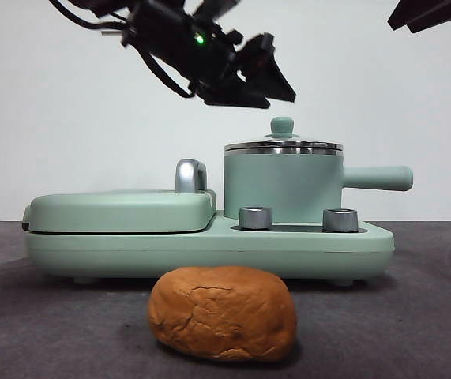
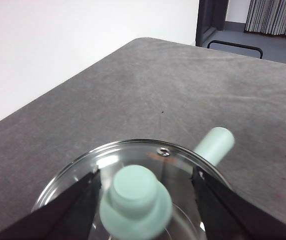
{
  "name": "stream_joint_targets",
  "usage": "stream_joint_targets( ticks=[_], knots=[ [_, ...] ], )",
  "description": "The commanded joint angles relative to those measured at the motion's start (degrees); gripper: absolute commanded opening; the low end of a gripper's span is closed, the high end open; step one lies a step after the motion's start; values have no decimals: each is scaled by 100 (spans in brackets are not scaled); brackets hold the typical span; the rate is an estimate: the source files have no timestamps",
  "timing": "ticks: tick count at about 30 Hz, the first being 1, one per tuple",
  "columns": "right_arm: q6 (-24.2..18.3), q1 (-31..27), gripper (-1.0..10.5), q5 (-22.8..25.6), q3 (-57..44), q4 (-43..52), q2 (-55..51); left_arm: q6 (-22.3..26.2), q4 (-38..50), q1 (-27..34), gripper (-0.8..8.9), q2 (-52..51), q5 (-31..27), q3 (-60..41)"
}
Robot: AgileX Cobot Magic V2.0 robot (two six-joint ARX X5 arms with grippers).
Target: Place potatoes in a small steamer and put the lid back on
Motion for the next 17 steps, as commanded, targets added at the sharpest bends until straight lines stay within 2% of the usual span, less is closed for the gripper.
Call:
stream_joint_targets(
  ticks=[1, 13, 17],
  knots=[
    [72, 26, 228, 0, 111, 37, 39, -26, 105, -44, 294, 328, -24, 289],
    [72, 26, 228, 0, 111, 35, 39, -48, 184, -44, 268, 796, -24, 492],
    [72, 26, 228, 2, 111, 33, 39, -44, 205, -44, 117, 798, -26, 492]
  ],
)
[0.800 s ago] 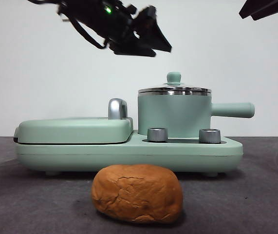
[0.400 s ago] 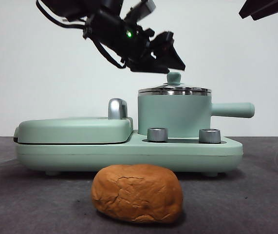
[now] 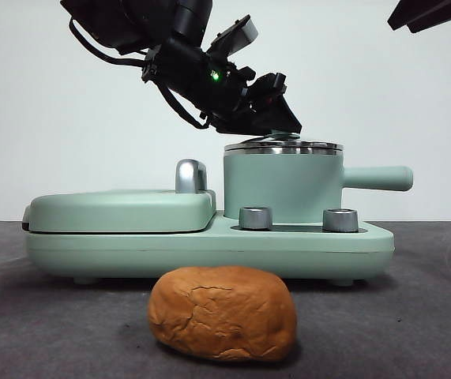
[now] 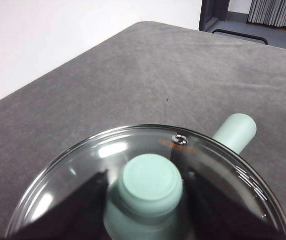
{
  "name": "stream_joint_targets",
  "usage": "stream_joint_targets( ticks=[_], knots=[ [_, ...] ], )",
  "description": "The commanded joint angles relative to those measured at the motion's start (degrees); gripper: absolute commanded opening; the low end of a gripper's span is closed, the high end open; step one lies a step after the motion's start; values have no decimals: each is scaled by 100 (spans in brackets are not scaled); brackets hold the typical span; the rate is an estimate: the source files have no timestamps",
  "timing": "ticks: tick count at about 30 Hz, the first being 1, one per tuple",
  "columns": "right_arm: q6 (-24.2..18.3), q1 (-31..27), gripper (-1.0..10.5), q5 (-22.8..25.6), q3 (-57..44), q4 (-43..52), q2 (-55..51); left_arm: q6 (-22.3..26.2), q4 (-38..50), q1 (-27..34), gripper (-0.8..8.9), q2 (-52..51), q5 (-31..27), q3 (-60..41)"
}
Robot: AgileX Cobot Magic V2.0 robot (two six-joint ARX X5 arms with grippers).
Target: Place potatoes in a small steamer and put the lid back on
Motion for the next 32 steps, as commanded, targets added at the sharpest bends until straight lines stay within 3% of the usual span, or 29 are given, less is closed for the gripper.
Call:
stream_joint_targets(
  ticks=[1, 4, 32],
  knots=[
    [70, 26, 228, 2, 111, 33, 39, -24, 105, -44, 79, 160, -20, 168],
    [70, 26, 228, 2, 111, 33, 39, 2, 138, -44, 6, 160, -20, 168],
    [68, 26, 228, 2, 111, -203, 39, 59, 234, -44, 6, -365, -15, 168]
  ],
)
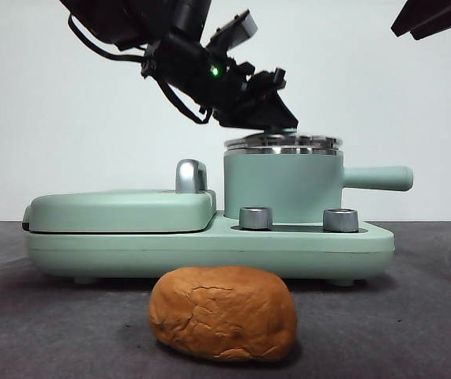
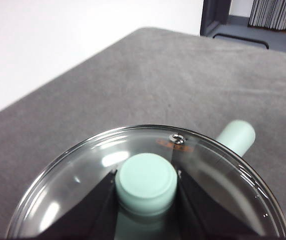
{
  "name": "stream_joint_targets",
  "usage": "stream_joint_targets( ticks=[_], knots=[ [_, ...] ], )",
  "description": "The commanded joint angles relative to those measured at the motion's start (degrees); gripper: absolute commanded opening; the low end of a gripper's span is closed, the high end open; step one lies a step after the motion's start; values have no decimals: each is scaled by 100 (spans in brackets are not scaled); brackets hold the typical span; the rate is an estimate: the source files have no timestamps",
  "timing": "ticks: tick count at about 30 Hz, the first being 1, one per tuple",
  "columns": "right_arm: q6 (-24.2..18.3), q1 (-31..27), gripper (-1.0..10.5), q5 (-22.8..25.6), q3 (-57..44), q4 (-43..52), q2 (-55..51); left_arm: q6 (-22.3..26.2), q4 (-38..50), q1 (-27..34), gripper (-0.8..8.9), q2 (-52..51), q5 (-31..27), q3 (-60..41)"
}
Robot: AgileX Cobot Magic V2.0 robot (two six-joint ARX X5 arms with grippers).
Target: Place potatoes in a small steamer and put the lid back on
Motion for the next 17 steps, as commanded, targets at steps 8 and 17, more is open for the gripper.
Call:
stream_joint_targets(
  ticks=[8, 17],
  knots=[
    [68, 26, 228, -15, 111, 28, 39, -127, 13, -37, 7, -737, 7, 166],
    [61, 26, 228, -22, 111, 28, 39, -260, -619, -20, 9, -1558, -682, 166]
  ],
)
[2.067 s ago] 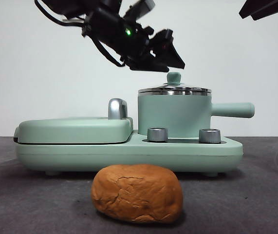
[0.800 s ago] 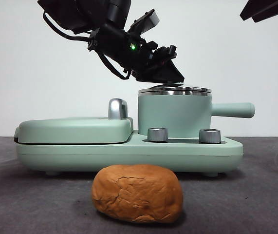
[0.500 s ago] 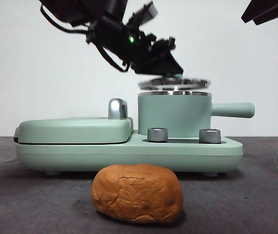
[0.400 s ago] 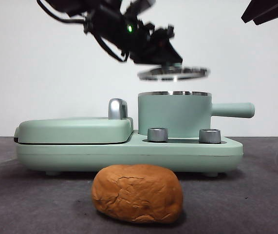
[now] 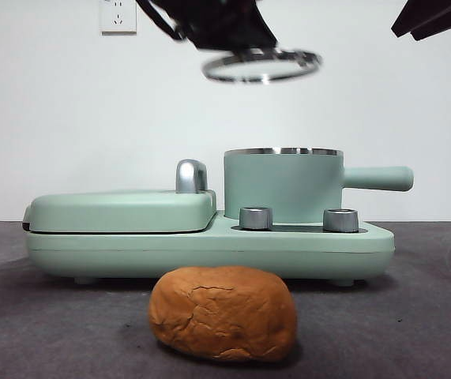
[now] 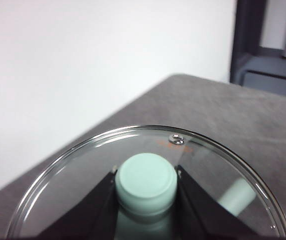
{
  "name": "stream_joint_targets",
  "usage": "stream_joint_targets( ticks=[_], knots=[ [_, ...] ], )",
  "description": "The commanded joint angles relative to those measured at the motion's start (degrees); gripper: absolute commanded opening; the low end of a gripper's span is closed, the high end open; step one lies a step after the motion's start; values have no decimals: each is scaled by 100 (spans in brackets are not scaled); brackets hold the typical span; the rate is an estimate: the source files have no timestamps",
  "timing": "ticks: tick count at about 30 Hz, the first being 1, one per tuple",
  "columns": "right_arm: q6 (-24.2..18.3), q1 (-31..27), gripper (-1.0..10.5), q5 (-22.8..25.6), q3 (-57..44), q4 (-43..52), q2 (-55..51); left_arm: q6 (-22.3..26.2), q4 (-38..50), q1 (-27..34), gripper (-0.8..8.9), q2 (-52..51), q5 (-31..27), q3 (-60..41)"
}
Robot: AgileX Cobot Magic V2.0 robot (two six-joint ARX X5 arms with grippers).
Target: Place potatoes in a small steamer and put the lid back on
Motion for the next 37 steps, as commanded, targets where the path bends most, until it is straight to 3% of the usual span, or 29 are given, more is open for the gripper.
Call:
stream_joint_targets(
  ticks=[1, 8, 13, 24, 28, 37],
  knots=[
    [61, 26, 229, -24, 111, 33, 39, -72, -168, -2, 9, -289, 20, 166],
    [28, 190, 229, -35, 111, 17, 39, 103, -1674, 208, 10, -964, 26, 103],
    [-293, 525, 251, -33, 111, -24, 39, 380, -2253, 302, 10, -1475, 26, -243],
    [-400, 1445, 280, -44, 111, -144, 146, 101, -2367, 643, 10, -2957, 22, -1685],
    [-402, 1869, 341, -162, 111, -245, 398, -22, -2378, 754, 10, -3545, 2, -2181],
    [-393, 2682, 346, -166, 111, -304, 1541, -50, -2708, 1073, 9, -4166, -4, -2374]
  ],
)
